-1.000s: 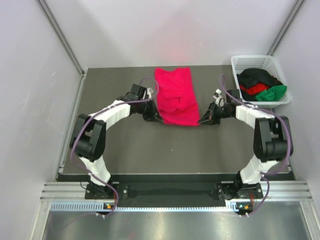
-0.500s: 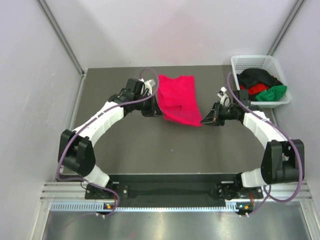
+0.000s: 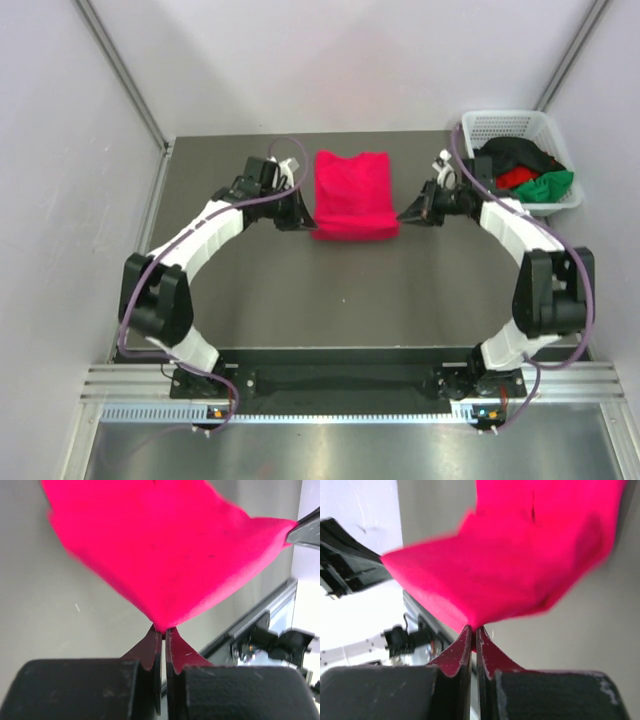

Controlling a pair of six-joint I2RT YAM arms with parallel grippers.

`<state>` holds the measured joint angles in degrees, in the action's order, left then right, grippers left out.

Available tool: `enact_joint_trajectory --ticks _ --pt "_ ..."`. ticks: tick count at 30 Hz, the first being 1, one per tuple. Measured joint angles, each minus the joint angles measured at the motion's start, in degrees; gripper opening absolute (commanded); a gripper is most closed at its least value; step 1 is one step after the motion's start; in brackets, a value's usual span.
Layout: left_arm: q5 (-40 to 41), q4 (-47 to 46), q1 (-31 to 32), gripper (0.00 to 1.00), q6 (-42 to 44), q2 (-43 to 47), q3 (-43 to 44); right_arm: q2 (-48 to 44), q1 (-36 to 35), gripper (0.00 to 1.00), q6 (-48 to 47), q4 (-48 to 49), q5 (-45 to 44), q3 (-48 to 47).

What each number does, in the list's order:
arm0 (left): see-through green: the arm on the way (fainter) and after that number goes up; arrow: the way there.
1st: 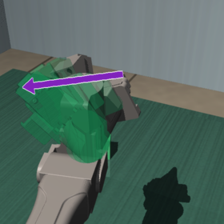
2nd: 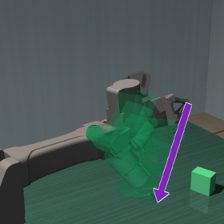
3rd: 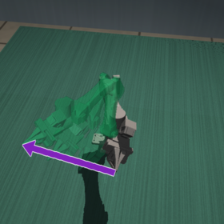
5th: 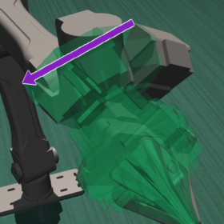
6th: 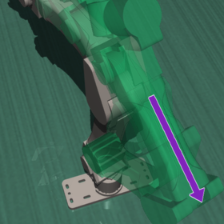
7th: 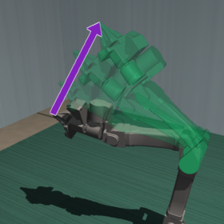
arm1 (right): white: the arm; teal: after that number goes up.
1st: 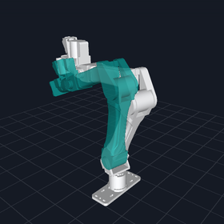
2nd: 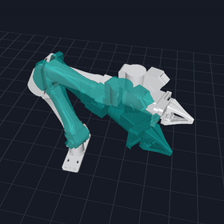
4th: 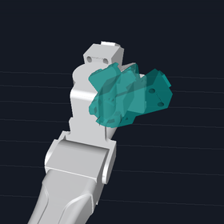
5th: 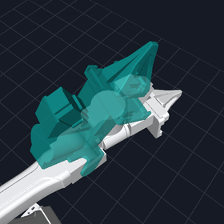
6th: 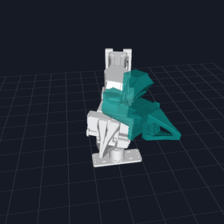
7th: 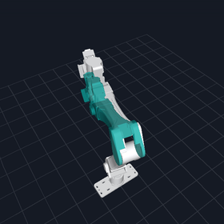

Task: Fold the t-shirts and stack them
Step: Fold the tshirt, then neatly place the folded tshirt to the corner

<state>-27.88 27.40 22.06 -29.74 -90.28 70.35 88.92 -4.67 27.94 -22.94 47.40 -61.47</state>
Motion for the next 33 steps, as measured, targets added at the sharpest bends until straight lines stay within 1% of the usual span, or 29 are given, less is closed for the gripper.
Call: enact_joint_trajectory --ticks 4,8,10,11,12,13,14,15,17,18,19,22,24,28,30,33 --pt "-0.8 -2.3 -2.6 0.00 1.6 -8.3 7.9 9.2 0.0 0.00 0.9 3.9 -0.3 -11.1" --pt "-1.5 -4.3 -4.5 0.00 3.8 -21.0 22.2 19.8 0.0 0.02 2.1 8.6 -0.9 -23.4" --pt "-1.6 -6.0 -5.2 0.00 4.6 -28.2 30.4 26.5 0.0 0.05 2.8 10.5 -1.2 -31.3" --pt "-1.5 -6.5 -5.6 0.03 4.9 -31.9 34.9 30.4 -0.1 0.12 3.1 11.5 -1.4 -35.8" --pt "-1.3 -7.3 -5.9 0.12 5.4 -35.4 38.8 33.7 -0.2 0.21 3.4 12.2 -1.7 -39.8" --pt "-1.2 -7.7 -6.3 0.22 5.9 -39.3 43.4 38.5 -0.3 0.40 3.8 13.4 -2.1 -45.6" --pt "-0.8 -8.7 -6.5 0.46 6.5 -42.6 47.2 42.4 -0.4 0.50 4.4 15.0 -2.8 -49.7" --pt "0.3 -9.9 -6.8 0.52 7.2 -46.1 50.5 45.2 -0.5 0.55 4.5 15.8 -3.0 -52.7" --pt "2.5 -11.7 -7.1 0.61 7.6 -51.5 55.1 50.9 -0.7 0.60 5.0 18.6 -4.0 -58.2" --pt "4.3 -12.1 -7.2 0.66 8.0 -53.4 56.3 52.7 -0.8 0.60 5.3 19.7 -4.3 -59.0" --pt "5.9 -12.3 -7.3 0.68 8.4 -54.5 56.8 53.7 -0.9 0.60 5.4 20.5 -4.4 -59.0" --pt "10.3 -11.3 -7.4 0.70 10.1 -55.5 56.4 53.7 -0.9 0.59 6.0 21.7 -3.8 -56.3" --pt "11.3 -11.1 -7.5 0.70 11.5 -53.8 54.7 52.0 -0.8 0.59 6.5 22.7 -2.6 -53.1" --pt "8.7 -9.3 -8.0 0.70 12.7 -47.6 48.5 46.3 -0.8 0.58 6.8 22.6 -0.4 -47.1" --pt "5.8 -9.1 -8.3 0.70 12.0 -44.7 45.3 42.7 -0.8 0.58 6.6 22.4 0.4 -43.9" --pt "1.7 -9.7 -9.1 0.72 10.1 -42.7 41.5 38.3 -0.8 0.57 5.7 22.5 1.0 -39.0"
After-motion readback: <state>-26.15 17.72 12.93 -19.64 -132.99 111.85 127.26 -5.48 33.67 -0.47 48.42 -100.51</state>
